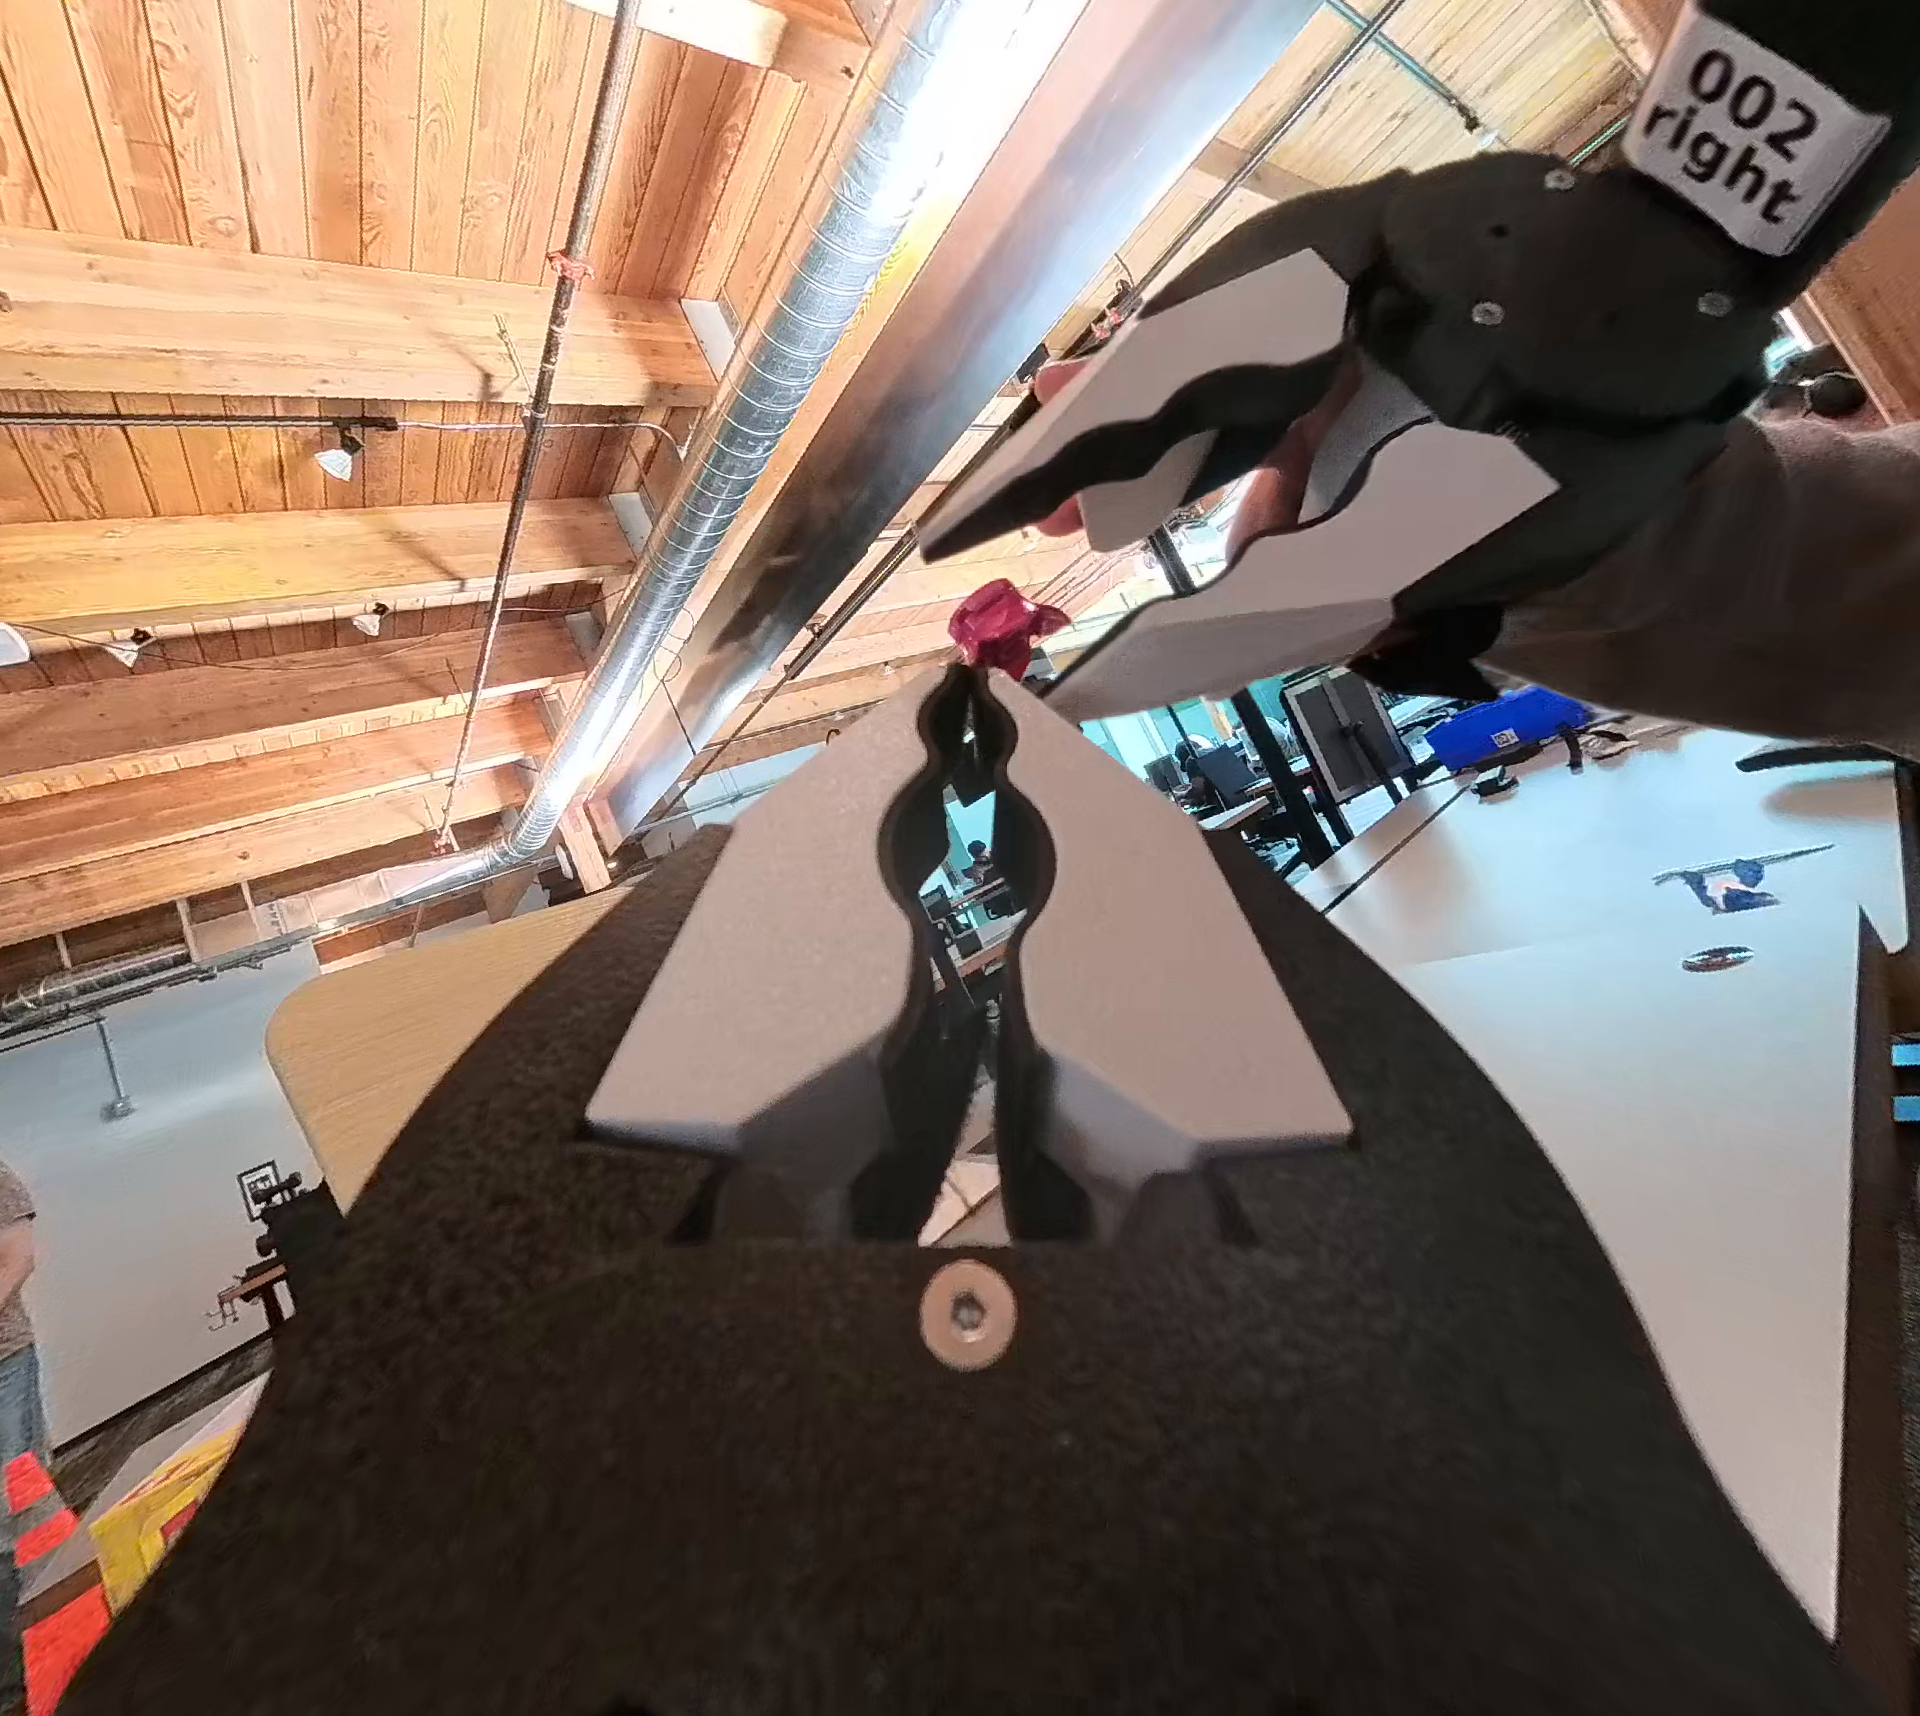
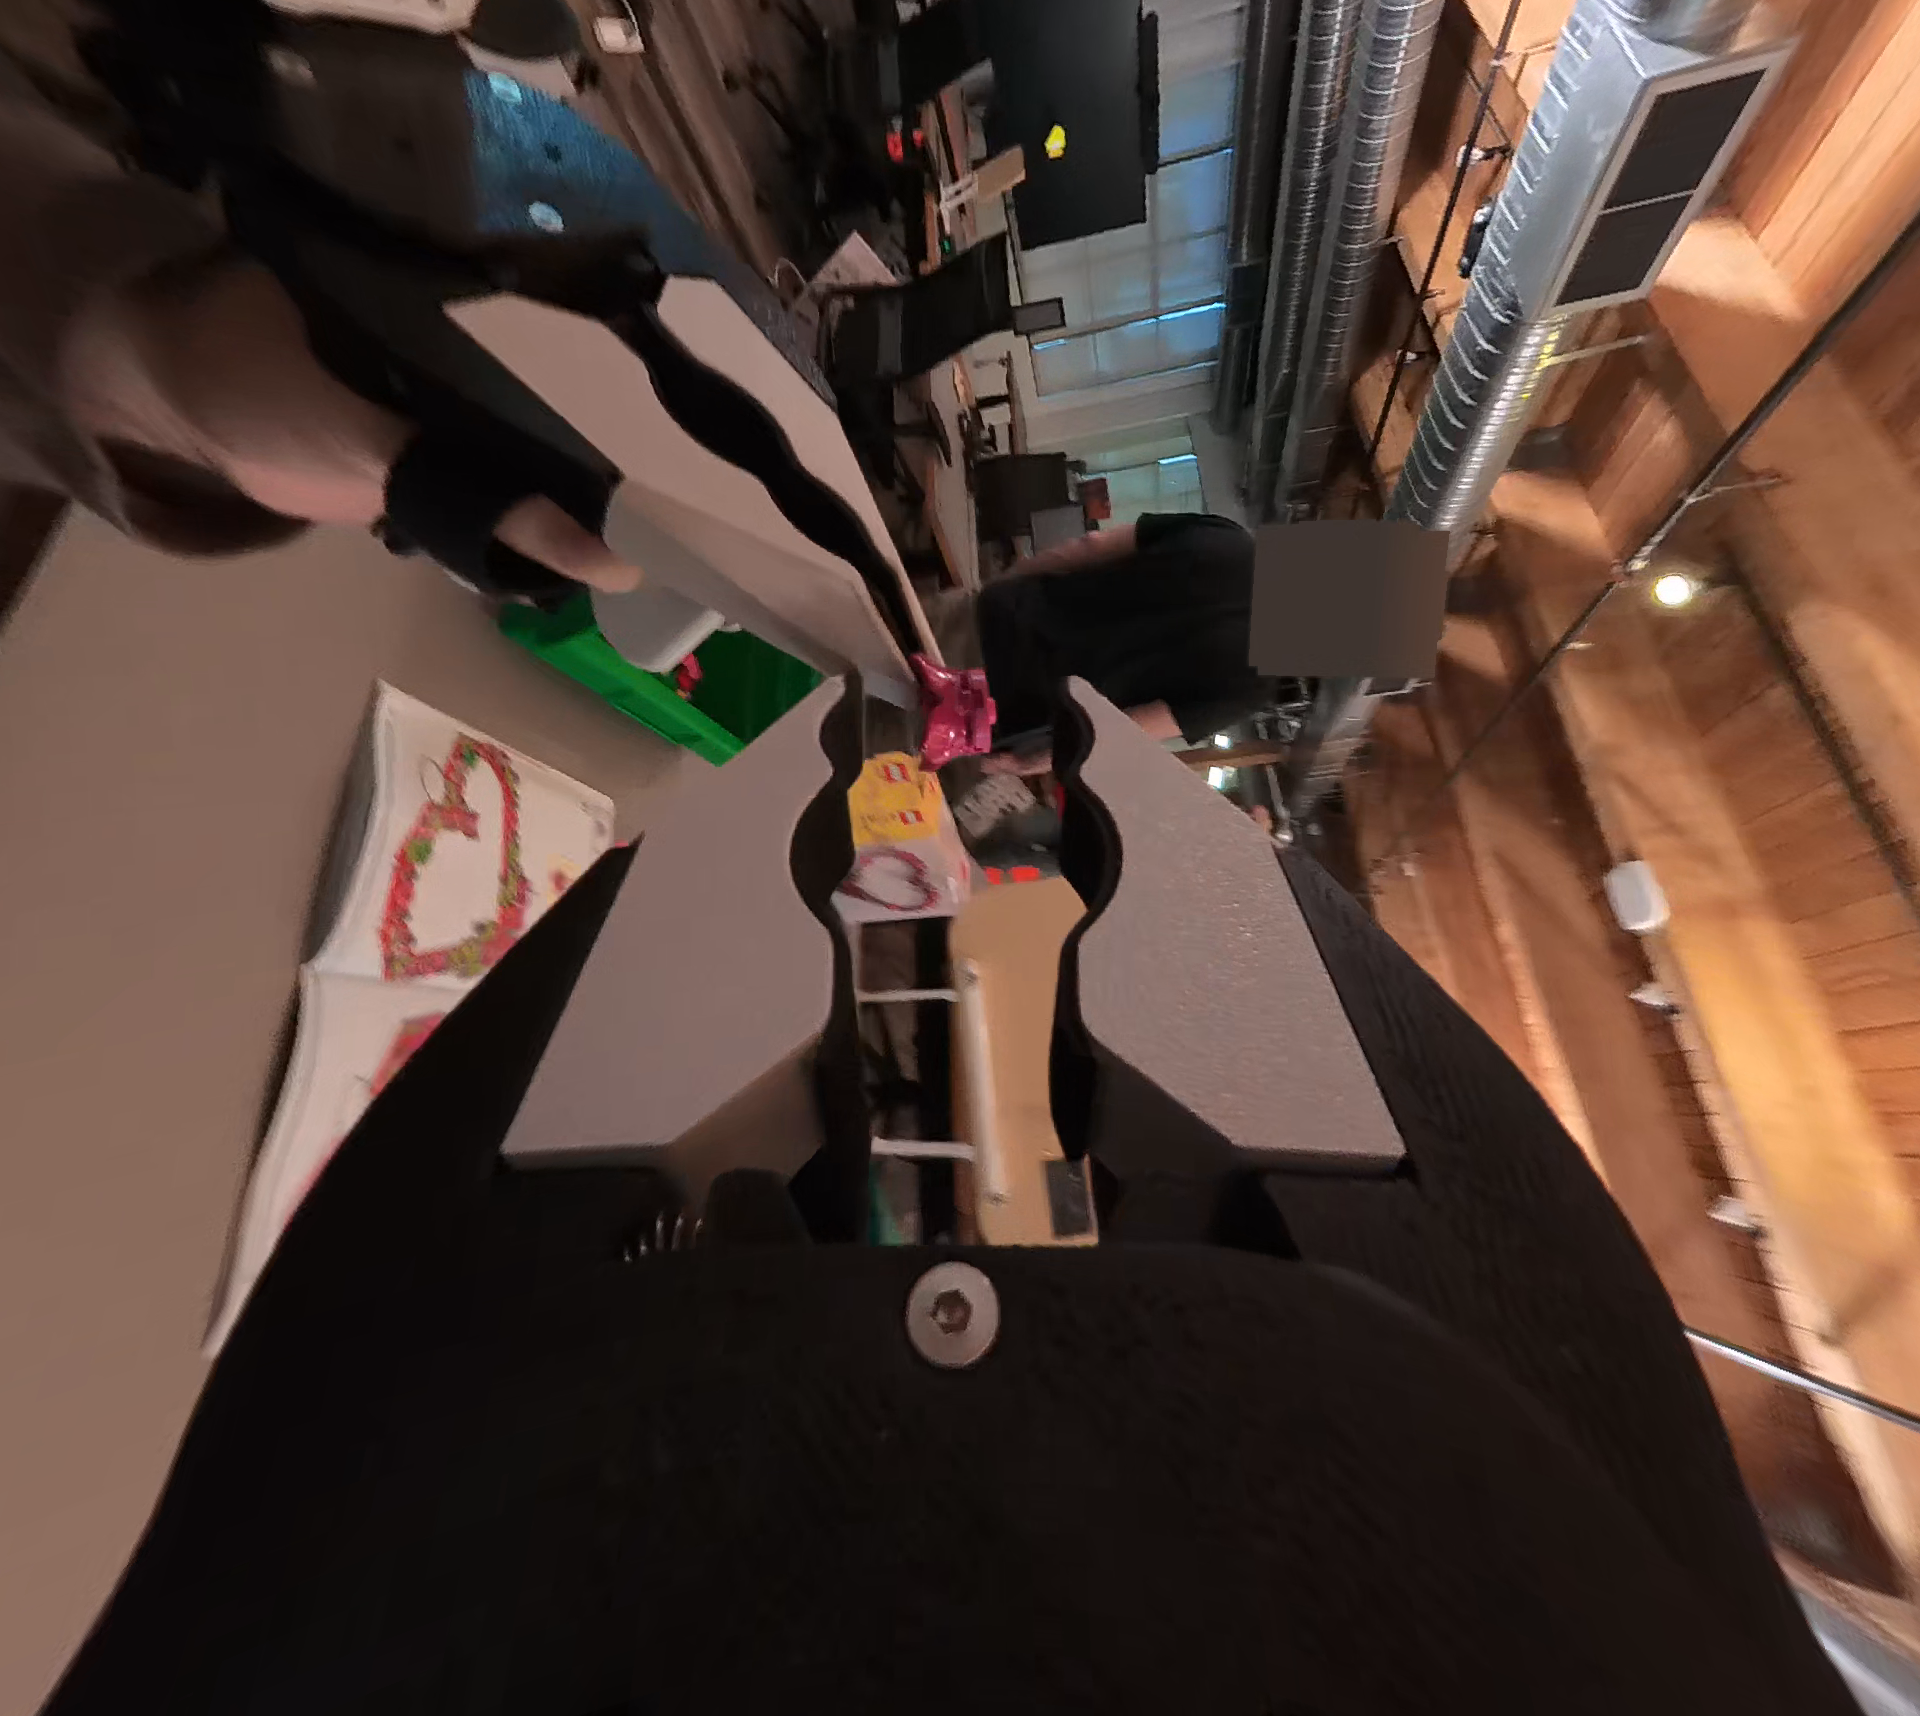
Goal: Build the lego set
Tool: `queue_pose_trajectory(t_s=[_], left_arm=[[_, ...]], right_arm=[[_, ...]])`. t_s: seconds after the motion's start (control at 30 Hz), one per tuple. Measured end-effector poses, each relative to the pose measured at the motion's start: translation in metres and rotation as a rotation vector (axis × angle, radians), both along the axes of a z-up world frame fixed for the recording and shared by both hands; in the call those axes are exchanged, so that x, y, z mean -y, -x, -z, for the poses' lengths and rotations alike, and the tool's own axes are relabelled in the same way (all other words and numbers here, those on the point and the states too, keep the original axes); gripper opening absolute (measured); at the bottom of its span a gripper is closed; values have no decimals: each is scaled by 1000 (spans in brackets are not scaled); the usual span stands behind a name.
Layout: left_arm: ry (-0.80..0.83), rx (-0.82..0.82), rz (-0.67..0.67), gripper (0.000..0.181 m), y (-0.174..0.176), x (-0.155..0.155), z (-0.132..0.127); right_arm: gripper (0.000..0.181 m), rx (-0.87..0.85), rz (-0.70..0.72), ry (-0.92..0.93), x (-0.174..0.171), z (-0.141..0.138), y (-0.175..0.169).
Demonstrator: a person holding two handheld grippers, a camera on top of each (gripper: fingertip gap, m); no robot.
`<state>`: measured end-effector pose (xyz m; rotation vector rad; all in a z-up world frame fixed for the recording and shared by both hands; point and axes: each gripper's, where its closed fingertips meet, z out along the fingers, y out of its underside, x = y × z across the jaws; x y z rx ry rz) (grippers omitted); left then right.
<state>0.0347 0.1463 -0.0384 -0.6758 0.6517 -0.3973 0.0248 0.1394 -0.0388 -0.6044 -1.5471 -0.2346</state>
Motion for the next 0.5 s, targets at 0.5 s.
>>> queue_pose_trajectory(t_s=[0.5], left_arm=[[-8, -39, -26, 0, -7, -2, 4]], right_arm=[[9, 93, 79, -155, -8, 5, -9]])
